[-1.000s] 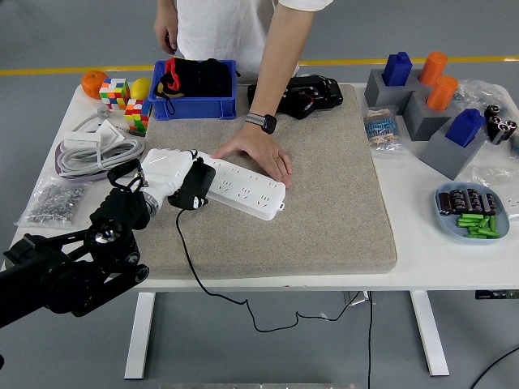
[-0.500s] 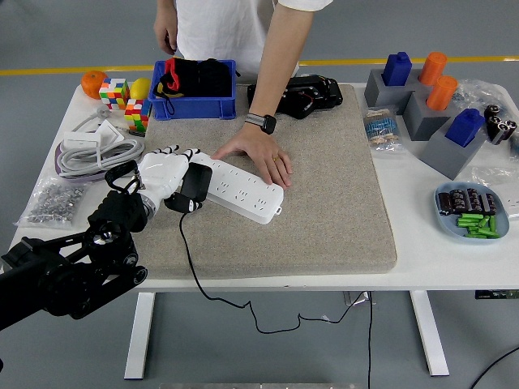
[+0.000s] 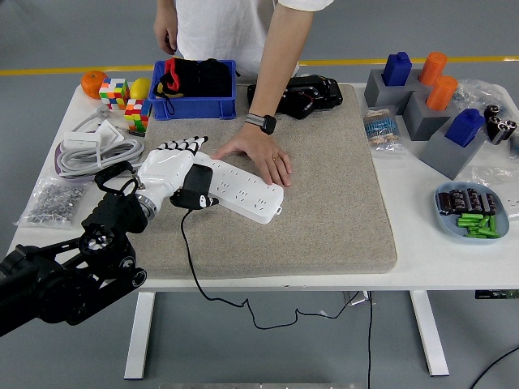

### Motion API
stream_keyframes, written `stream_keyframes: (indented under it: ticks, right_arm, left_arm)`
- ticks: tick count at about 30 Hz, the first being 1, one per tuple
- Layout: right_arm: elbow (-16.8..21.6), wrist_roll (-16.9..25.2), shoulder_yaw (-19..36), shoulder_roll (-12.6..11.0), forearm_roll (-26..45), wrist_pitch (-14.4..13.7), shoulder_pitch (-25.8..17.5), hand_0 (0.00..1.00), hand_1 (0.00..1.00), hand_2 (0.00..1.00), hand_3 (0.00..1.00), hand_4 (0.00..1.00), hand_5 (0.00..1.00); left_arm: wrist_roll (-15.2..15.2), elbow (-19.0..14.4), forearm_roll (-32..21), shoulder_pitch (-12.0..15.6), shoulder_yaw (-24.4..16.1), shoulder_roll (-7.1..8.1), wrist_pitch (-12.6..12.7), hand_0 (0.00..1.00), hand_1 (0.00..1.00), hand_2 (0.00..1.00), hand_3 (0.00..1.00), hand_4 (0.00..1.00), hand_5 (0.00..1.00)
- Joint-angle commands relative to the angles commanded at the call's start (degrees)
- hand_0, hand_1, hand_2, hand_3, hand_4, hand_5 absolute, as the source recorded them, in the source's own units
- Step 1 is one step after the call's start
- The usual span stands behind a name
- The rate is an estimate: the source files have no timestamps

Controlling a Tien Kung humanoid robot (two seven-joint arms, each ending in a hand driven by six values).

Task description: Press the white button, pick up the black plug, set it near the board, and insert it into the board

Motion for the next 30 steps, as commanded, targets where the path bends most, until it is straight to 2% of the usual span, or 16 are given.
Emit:
stream_keyframes:
  ticks: [2, 5, 6, 7, 11, 12, 13, 17, 18, 29, 30]
  right_arm:
    - [0.00, -0.01, 0.03, 0.00, -0.03, 0.01, -0.02, 0.737, 0.703, 0.680, 0.613, 0.681, 0.354]
    - [0.03, -0.01, 0.17, 0.03, -0.09, 0.02, 0.01, 0.737, 0.703, 0.680, 0.613, 0.681, 0.354]
    - [0.06, 0.01, 0.29, 0.04, -0.09, 0.01, 0.02, 0.737, 0.703, 0.680, 0.612, 0.680, 0.354]
    - [0.07, 0.02, 0.35, 0.04, -0.09, 0.00, 0.02, 0.737, 0.703, 0.680, 0.612, 0.680, 0.354]
    - [0.04, 0.04, 0.46, 0.04, -0.13, -0.02, -0.04, 0.737, 0.703, 0.680, 0.612, 0.680, 0.354]
    - [0.04, 0.05, 0.46, 0.05, -0.12, -0.03, -0.06, 0.736, 0.702, 0.680, 0.612, 0.680, 0.354]
    - [0.03, 0.07, 0.43, 0.04, -0.12, -0.05, -0.08, 0.736, 0.702, 0.680, 0.612, 0.680, 0.354]
    - [0.05, 0.12, 0.42, 0.03, -0.12, -0.08, 0.01, 0.736, 0.702, 0.680, 0.612, 0.680, 0.354]
    - [0.08, 0.15, 0.42, 0.04, -0.12, -0.08, 0.05, 0.737, 0.702, 0.680, 0.612, 0.680, 0.354]
    - [-0.01, 0.34, 0.26, 0.05, 0.04, -0.24, 0.01, 0.736, 0.702, 0.678, 0.613, 0.679, 0.353]
    - [0.00, 0.35, 0.24, 0.06, 0.05, -0.24, 0.01, 0.734, 0.702, 0.678, 0.612, 0.680, 0.353]
  left_arm:
    - [-0.89, -1.44, -0.11, 1.02, -0.82, 0.85, 0.62, 0.914, 0.971, 0.970, 0.972, 0.998, 0.484]
    - [-1.98, -4.99, -0.77, 3.25, -1.47, 2.94, 1.38, 0.914, 0.971, 0.970, 0.972, 0.998, 0.484]
    - [-2.19, -6.31, -0.89, 4.31, -1.27, 3.93, 1.47, 0.911, 0.956, 0.947, 0.931, 0.956, 0.502]
    - [-2.27, -7.03, -0.99, 4.92, -1.07, 4.47, 1.48, 0.911, 0.956, 0.947, 0.931, 0.956, 0.502]
    - [-2.30, -8.30, -1.46, 7.00, -0.05, 6.19, 1.24, 0.911, 0.956, 0.947, 0.931, 0.956, 0.502]
    - [-2.29, -8.34, -1.54, 7.31, 0.11, 6.43, 1.17, 0.905, 0.943, 0.907, 0.882, 0.864, 0.479]
    - [-2.31, -8.30, -1.58, 7.58, 0.29, 6.64, 1.12, 0.905, 0.943, 0.907, 0.882, 0.864, 0.479]
    - [-2.35, -7.58, -1.78, 7.67, 0.70, 6.66, 0.86, 0.905, 0.943, 0.907, 0.882, 0.864, 0.479]
    - [-2.33, -7.29, -1.74, 7.51, 0.78, 6.50, 0.76, 0.901, 0.934, 0.889, 0.857, 0.857, 0.470]
    - [-2.58, -5.29, -2.34, 5.08, 1.26, 4.12, 0.50, 0.895, 0.924, 0.879, 0.842, 0.854, 0.468]
    - [-2.60, -5.13, -2.38, 4.89, 1.31, 3.97, 0.47, 0.886, 0.905, 0.851, 0.824, 0.848, 0.463]
